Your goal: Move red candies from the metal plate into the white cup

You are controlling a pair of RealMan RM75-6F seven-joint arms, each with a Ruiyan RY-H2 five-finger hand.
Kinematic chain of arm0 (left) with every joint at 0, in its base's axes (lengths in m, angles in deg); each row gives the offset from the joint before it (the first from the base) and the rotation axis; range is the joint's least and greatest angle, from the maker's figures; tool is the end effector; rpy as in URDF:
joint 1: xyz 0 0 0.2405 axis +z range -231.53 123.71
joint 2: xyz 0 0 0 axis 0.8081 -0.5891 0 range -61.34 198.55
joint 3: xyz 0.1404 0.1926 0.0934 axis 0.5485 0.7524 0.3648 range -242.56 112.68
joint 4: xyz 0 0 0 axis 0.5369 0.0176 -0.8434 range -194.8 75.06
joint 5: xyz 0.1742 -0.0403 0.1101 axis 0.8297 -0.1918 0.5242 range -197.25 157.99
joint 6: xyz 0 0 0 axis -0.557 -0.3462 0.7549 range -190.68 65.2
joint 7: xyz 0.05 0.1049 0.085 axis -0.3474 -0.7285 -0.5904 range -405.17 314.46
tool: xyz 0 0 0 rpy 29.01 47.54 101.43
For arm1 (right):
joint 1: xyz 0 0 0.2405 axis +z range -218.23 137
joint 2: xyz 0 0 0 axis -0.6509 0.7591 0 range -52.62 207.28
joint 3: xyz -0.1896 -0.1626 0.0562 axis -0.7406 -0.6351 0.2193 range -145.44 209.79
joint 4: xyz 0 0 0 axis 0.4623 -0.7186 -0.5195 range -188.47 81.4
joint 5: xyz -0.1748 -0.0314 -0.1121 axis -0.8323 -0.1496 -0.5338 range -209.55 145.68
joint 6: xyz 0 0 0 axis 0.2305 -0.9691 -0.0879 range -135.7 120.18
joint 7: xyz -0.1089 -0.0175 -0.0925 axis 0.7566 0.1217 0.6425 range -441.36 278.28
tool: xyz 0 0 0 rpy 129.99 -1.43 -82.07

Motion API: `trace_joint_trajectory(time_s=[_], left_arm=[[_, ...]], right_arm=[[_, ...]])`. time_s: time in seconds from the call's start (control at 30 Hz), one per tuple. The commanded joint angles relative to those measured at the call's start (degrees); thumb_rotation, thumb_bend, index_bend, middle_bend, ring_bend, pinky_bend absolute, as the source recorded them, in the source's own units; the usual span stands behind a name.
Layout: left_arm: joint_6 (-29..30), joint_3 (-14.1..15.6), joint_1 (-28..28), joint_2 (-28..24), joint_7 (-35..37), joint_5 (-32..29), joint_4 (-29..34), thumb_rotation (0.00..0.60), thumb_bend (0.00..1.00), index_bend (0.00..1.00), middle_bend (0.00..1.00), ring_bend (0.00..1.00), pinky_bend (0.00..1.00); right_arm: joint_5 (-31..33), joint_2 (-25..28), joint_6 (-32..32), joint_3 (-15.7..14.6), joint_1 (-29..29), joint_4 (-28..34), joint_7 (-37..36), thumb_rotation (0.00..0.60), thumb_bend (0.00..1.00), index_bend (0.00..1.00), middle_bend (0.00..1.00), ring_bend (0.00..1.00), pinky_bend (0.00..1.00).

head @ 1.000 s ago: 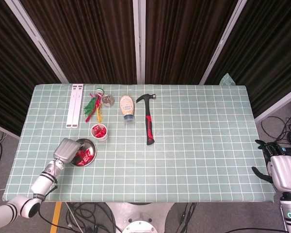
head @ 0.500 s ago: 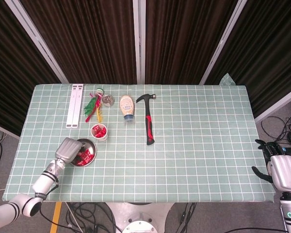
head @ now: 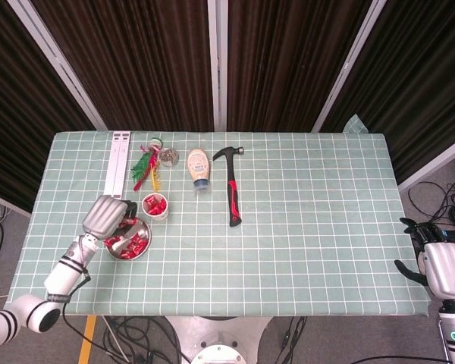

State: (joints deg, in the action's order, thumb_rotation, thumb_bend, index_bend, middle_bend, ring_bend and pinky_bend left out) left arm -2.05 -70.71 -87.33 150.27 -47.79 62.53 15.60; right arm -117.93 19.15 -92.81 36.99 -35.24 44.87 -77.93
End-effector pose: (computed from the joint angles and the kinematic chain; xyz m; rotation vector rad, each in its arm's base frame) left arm -0.2309 0.3328 0.0395 -1.8300 -0.8298 -0.9344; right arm -0.2919 -0.1893 0.1862 1.3981 -0.8242 0.8963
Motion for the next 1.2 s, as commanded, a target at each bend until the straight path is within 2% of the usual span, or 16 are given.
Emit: trace_joint_trajectory(time_s=[0.03,0.23,0.53,0.97,1.2], left_arm=[[-0.60,-1.68,-1.77,-0.72,0.02,-0.21,1.43,0.600,0.40,0.68,0.72,0.92,1.00],[-3.59,-4.40,-5.56,0.48,1.41,-1.55,1.40,0.600,0.40,0.68,0.72,0.92,1.00],[-6.11,-6.81,-9.31,6.62,4.29,-4.73,-4.22,0.600,0.40,0.68,0.72,0.92,1.00],[-4.78,-7.07,-9.39,15.13,8.70,-7.41,-16.23,0.600,0.40,0.67,0.71,0.92,1.00],[-3.72,-6.08,-8.95,17.35,9.48,-6.73,-20.11,0.600,0.40,0.67,0.70,0.92,1.00]], right_arm=[[-0.03,0.03,-0.12,-0.01,-0.08,-0.13,-0.19,0.600,0.09,0.20,0.36,0.24,0.55],[0.05,-0.01,-0.14,-0.04,-0.17,-0.48,-0.61,0.600,0.09,0.20,0.36,0.24,0.55],[0.50,0.14,-0.08,0.01,-0.32,-0.80,-0.91,0.600,0.09,0.20,0.36,0.24,0.55],[0.80,0.07,0.49,0.14,-0.01,-0.97,-0.98,0.600,0.09,0.20,0.36,0.24,0.55],[0.90,0.17,0.33,0.15,-0.14,-0.87,-0.82,0.600,0.09,0.20,0.36,0.24,0.55]])
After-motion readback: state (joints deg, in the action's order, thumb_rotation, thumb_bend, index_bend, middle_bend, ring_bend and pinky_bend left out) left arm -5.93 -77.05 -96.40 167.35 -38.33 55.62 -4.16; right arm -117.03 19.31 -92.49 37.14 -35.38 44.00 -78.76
